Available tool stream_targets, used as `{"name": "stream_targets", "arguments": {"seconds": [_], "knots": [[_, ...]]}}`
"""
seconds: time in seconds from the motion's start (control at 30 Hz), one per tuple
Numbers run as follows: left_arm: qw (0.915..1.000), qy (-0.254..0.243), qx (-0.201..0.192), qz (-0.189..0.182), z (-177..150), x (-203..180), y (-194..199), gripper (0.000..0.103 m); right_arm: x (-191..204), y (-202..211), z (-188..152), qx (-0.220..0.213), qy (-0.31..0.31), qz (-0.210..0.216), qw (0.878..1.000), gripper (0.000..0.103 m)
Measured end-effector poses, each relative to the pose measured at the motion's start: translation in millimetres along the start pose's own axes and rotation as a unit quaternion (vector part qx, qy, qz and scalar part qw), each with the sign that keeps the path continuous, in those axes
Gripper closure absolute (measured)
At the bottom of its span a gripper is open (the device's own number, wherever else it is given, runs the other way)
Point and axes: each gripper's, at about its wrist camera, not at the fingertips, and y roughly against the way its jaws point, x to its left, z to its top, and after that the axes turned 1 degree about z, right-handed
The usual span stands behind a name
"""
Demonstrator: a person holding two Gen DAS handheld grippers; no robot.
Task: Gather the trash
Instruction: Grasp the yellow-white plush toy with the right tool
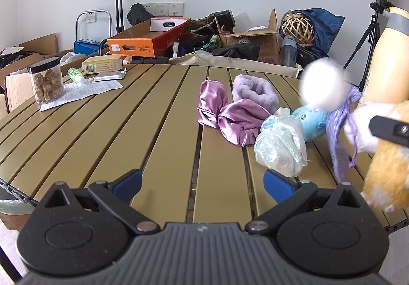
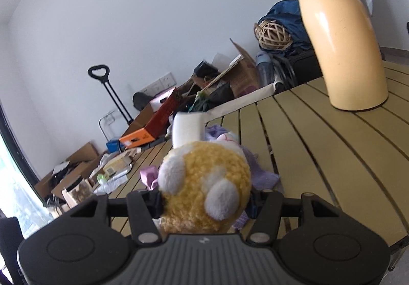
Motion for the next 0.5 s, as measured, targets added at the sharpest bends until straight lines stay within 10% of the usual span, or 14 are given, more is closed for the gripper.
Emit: {"name": "stream_targets", "arguments": {"seconds": [0.5], "knots": [[0.9998, 0.000, -0.005, -0.021, 8.5, -4.0, 0.4, 0.000, -3.1, 18.5, 3.1, -0.055, 0.012, -0.042, 0.998, 0.047]]}}
